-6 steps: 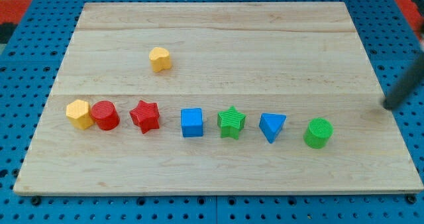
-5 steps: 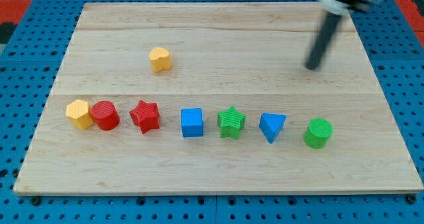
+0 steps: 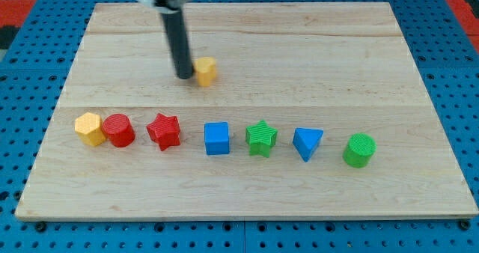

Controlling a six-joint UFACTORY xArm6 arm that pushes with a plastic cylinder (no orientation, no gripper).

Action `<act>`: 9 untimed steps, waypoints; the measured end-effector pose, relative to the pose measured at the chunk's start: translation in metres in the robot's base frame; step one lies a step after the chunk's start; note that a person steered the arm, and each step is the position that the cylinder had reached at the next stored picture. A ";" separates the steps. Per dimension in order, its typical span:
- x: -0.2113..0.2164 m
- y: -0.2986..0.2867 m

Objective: Move the yellow heart to the right of the green circle

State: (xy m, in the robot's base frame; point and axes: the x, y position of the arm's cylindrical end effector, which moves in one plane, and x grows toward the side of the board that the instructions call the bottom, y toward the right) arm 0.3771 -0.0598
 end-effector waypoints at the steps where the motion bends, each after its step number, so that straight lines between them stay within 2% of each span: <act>1: -0.002 0.076; 2: -0.040 0.072; 3: -0.042 0.122; 4: -0.001 0.153; 5: -0.037 0.143; 6: -0.031 0.113; 7: 0.023 0.124; 8: 0.046 0.151; 9: 0.068 0.220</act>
State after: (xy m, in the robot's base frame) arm 0.4453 0.1605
